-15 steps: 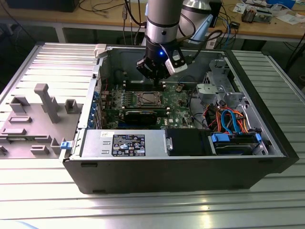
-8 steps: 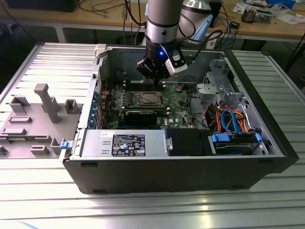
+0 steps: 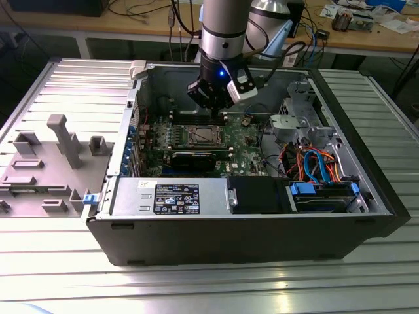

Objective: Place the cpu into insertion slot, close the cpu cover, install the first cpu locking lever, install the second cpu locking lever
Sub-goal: 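Install the second cpu locking lever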

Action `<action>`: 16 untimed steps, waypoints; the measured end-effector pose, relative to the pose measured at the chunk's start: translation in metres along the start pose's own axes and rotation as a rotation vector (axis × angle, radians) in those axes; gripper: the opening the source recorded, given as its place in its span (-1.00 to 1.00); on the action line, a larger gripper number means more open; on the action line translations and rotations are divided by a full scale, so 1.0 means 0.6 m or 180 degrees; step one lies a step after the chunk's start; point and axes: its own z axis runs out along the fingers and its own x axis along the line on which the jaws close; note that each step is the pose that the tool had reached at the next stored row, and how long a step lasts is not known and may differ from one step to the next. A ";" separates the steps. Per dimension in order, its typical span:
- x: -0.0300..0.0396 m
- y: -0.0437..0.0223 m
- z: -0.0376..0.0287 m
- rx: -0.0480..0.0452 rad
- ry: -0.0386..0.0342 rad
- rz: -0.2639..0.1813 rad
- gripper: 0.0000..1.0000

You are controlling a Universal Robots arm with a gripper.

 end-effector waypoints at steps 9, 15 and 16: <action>0.000 -0.011 0.003 0.0005 0.0000 0.0000 -0.79; 0.000 -0.018 0.003 0.0005 0.0000 0.0000 -0.79; 0.000 -0.018 0.002 0.0006 0.0001 0.0000 -0.79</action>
